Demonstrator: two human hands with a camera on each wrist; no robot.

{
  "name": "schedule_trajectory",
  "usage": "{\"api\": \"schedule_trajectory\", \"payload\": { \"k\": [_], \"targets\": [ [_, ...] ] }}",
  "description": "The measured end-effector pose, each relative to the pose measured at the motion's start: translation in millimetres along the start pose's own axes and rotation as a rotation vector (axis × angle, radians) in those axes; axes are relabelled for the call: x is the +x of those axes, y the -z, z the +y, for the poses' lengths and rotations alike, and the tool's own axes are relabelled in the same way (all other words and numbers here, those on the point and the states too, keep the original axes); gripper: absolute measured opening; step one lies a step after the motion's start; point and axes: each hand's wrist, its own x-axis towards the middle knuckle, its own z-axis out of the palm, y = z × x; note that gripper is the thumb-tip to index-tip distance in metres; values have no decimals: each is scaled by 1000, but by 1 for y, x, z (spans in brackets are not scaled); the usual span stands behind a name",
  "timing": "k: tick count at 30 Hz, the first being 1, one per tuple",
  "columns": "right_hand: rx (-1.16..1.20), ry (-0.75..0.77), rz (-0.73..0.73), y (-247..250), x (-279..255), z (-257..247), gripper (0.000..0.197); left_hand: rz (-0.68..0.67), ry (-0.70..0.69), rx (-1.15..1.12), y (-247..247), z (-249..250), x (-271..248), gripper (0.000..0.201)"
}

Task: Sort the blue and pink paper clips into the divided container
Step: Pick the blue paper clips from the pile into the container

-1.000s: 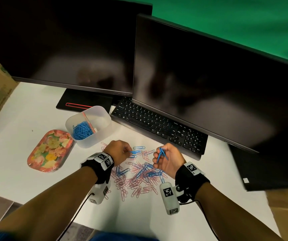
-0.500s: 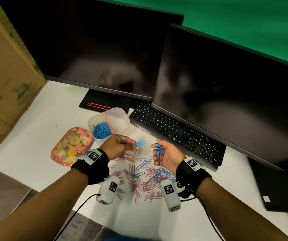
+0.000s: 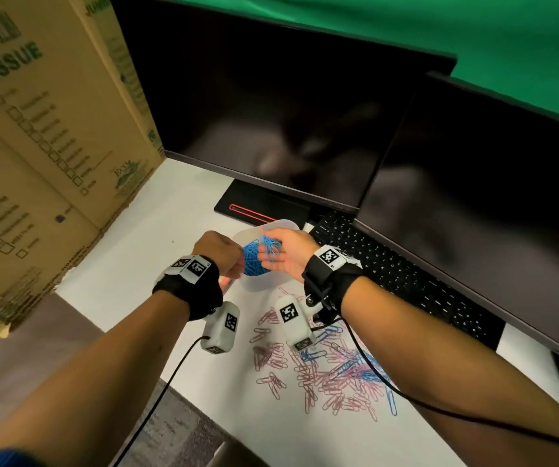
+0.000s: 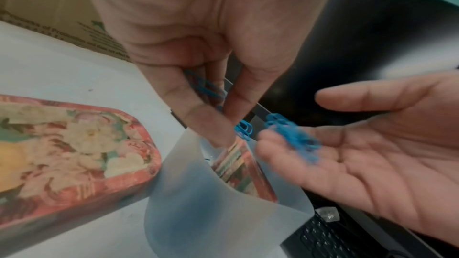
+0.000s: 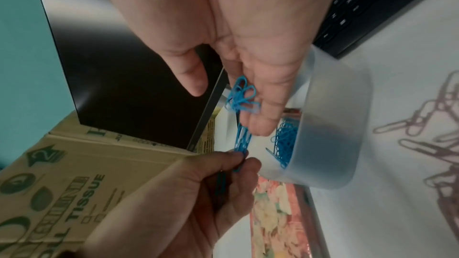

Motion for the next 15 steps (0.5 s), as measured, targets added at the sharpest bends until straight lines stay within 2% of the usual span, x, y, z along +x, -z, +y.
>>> {"api": "schedule_trajectory", "payload": {
  "k": [3, 5, 7, 10, 13, 15],
  "targets": [
    [-128, 26, 40, -6, 4, 0, 27, -17, 20, -39, 3, 3, 4, 9],
    [-275, 114, 92, 1, 4, 3, 16, -16, 35, -49, 7, 4, 10, 10],
    [-346, 139, 145, 15, 0, 8, 18, -9, 37, -55, 10, 7, 14, 11],
    [-196, 146, 222, 48, -7, 23, 29, -36, 21, -28, 9, 15, 16, 11],
    [-119, 96, 280, 86, -20, 41, 22, -62, -8, 42, 2, 23, 17, 13],
    [-101, 67, 339, 109, -25, 54, 24, -36, -54, 127, -5, 24, 20, 17]
  ]
}}
